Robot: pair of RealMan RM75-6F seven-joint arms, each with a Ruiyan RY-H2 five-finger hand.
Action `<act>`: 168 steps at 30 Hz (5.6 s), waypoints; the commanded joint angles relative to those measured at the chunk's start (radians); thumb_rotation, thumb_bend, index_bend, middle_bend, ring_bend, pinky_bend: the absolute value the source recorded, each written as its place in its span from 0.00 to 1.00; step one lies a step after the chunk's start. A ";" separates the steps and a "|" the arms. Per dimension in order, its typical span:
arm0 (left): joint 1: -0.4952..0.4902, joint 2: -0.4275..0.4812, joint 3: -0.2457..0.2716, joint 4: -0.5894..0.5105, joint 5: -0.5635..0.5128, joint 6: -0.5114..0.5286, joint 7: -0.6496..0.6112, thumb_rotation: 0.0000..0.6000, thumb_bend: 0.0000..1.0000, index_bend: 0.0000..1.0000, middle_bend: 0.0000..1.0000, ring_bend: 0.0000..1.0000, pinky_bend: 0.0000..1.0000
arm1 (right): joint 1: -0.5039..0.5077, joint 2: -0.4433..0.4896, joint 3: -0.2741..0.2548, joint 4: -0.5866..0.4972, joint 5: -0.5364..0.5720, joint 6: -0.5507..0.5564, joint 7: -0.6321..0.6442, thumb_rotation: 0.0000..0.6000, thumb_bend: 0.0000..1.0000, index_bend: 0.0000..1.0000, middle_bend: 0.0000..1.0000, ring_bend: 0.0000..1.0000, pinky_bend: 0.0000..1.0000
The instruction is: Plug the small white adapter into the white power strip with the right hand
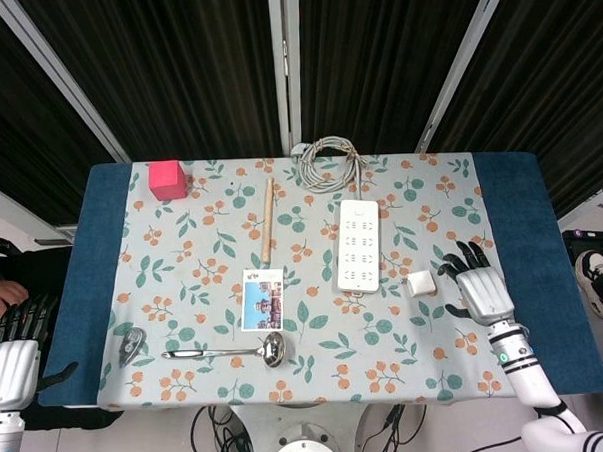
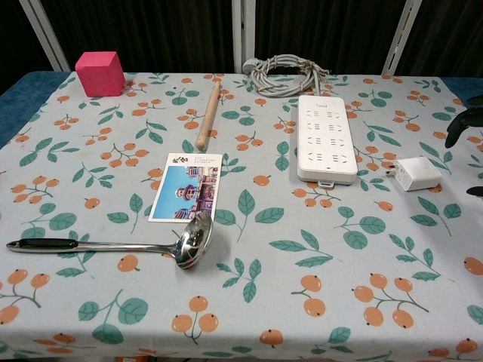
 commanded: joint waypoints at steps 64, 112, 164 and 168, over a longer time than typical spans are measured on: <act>-0.008 -0.003 0.000 0.032 -0.030 -0.040 -0.046 1.00 0.00 0.04 0.00 0.00 0.00 | 0.126 -0.105 0.094 0.007 0.332 -0.177 -0.099 1.00 0.30 0.33 0.30 0.13 0.01; 0.012 0.012 0.009 0.019 -0.035 -0.034 -0.062 1.00 0.00 0.04 0.00 0.00 0.00 | 0.231 0.062 0.089 -0.110 0.335 -0.249 -0.359 1.00 0.55 0.63 0.54 0.28 0.00; 0.003 -0.013 0.009 0.074 -0.048 -0.072 -0.116 1.00 0.00 0.04 0.00 0.00 0.00 | 0.492 -0.075 -0.003 -0.224 0.840 -0.084 -1.122 1.00 0.33 0.26 0.39 0.16 0.00; 0.003 -0.013 0.009 0.075 -0.049 -0.072 -0.117 1.00 0.00 0.04 0.00 0.00 0.00 | 0.500 -0.075 -0.001 -0.230 0.849 -0.087 -1.111 1.00 0.31 0.23 0.37 0.16 0.00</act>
